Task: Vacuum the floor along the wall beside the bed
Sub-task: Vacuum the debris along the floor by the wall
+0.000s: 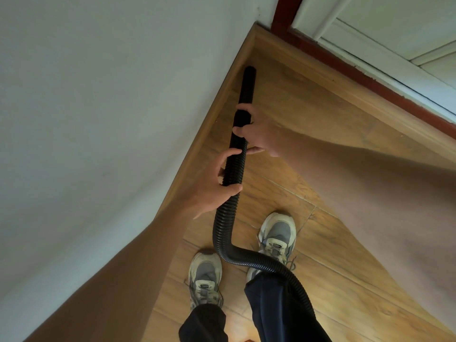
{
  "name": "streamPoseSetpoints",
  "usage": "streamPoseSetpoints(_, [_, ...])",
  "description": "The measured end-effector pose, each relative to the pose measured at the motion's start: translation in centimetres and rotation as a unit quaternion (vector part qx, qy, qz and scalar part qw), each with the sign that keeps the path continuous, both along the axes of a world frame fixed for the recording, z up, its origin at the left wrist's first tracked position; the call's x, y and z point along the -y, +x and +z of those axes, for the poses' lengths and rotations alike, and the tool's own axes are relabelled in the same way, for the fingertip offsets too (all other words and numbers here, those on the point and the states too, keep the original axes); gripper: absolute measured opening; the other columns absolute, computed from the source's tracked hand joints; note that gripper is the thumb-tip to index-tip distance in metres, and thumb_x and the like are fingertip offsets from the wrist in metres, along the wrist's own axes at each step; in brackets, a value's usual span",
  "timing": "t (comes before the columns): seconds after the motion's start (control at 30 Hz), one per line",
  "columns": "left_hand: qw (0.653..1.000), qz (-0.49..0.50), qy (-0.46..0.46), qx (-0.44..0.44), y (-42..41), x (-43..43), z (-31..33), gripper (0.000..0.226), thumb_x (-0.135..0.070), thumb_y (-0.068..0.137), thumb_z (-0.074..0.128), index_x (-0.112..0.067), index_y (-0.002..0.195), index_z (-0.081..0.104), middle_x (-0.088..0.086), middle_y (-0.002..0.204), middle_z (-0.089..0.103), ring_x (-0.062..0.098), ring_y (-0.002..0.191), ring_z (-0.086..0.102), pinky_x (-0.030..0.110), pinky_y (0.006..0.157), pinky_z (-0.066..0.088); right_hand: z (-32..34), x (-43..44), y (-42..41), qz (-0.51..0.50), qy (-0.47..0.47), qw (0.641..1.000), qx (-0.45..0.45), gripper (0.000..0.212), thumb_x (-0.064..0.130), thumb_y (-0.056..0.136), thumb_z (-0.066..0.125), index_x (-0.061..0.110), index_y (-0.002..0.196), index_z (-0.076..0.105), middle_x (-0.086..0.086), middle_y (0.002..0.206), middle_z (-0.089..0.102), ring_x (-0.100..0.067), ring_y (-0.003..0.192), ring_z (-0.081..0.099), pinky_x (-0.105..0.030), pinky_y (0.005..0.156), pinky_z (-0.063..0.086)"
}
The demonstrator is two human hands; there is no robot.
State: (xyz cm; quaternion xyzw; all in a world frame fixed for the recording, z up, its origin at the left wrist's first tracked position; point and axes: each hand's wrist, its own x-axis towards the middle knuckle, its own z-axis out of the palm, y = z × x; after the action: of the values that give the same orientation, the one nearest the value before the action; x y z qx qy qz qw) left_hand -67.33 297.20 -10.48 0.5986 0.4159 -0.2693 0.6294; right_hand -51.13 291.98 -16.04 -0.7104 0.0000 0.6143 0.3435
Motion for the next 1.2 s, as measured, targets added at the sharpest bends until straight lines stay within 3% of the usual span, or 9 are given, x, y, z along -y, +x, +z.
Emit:
streamPoseSetpoints(0.23, [0.998,0.031,0.017,-0.044,-5.0,0.2,1.4,0.071,-0.009,0.089,0.072,-0.056,0.132,0.041,-0.001,0.12,0.057,0.021,0.109,0.064,0.045,0.085,0.061,0.0,-0.5,-5.9,-0.019,0.021,0.999,-0.027,0.06,0.009,0.097,0.058,0.039,0.144,0.035,-0.004,0.127,0.051,-0.013,0.09,0.062,-0.034,0.069,0.061])
streamPoseSetpoints(0.4, [0.997,0.054,0.005,-0.063,-8.3,1.5,2.8,0.07,-0.007,0.09,0.07,-0.058,0.128,0.04,0.003,0.126,0.055,0.02,0.103,0.067,0.022,0.066,0.059,0.6,0.0,-9.5,-0.001,0.024,0.999,-0.035,0.061,0.01,0.097,0.059,0.036,0.147,0.035,-0.009,0.133,0.049,-0.028,0.105,0.062,-0.048,0.079,0.061])
streamPoseSetpoints(0.47, [0.996,0.056,0.0,-0.074,-9.4,1.7,3.3,0.07,-0.009,0.09,0.071,-0.057,0.13,0.041,0.002,0.129,0.053,0.02,0.103,0.067,0.025,0.067,0.06,1.0,0.4,-10.6,-0.004,0.025,0.998,-0.053,0.061,0.009,0.097,0.059,0.034,0.148,0.035,-0.01,0.133,0.049,-0.028,0.107,0.062,-0.048,0.081,0.06])
streamPoseSetpoints(0.6, [0.993,0.075,-0.025,-0.089,-11.4,2.1,4.0,0.071,-0.008,0.09,0.071,-0.059,0.131,0.042,0.002,0.127,0.053,0.022,0.105,0.066,0.044,0.079,0.063,1.4,0.9,-12.6,-0.001,0.026,0.997,-0.066,0.062,0.011,0.097,0.059,0.034,0.148,0.034,-0.01,0.132,0.05,-0.027,0.106,0.062,-0.044,0.081,0.061])
streamPoseSetpoints(0.73, [0.991,0.088,-0.032,-0.093,-13.0,2.4,4.4,0.07,-0.006,0.09,0.071,-0.061,0.124,0.044,0.004,0.126,0.054,0.023,0.105,0.066,0.042,0.076,0.063,1.5,1.0,-14.4,-0.006,0.018,0.996,-0.082,0.064,0.01,0.097,0.058,0.038,0.149,0.033,-0.008,0.133,0.05,-0.023,0.1,0.063,-0.04,0.077,0.062])
streamPoseSetpoints(0.93, [0.991,0.089,-0.041,-0.088,-14.9,3.0,5.1,0.07,-0.003,0.09,0.07,-0.055,0.128,0.045,0.005,0.123,0.056,0.026,0.105,0.067,0.05,0.084,0.061,2.2,1.7,-16.4,-0.005,0.009,0.996,-0.092,0.064,0.009,0.098,0.055,0.037,0.15,0.032,-0.01,0.134,0.049,-0.025,0.102,0.062,-0.031,0.068,0.06])
streamPoseSetpoints(1.13, [0.994,0.073,-0.036,-0.07,-16.2,3.2,5.8,0.07,-0.004,0.091,0.069,-0.06,0.126,0.046,0.006,0.124,0.057,0.028,0.103,0.068,0.053,0.087,0.059,3.1,2.6,-17.6,-0.063,0.014,0.994,-0.087,0.062,0.009,0.098,0.057,0.037,0.148,0.034,-0.008,0.13,0.052,-0.02,0.095,0.063,-0.029,0.065,0.06])
streamPoseSetpoints(1.2, [0.996,0.06,-0.037,-0.06,-16.0,3.2,6.2,0.07,-0.005,0.091,0.07,-0.059,0.129,0.045,0.005,0.126,0.055,0.026,0.104,0.066,0.053,0.087,0.059,3.8,3.1,-17.4,-0.082,0.025,0.993,-0.077,0.062,0.009,0.097,0.057,0.036,0.148,0.034,-0.008,0.128,0.053,-0.015,0.09,0.063,-0.024,0.057,0.058])
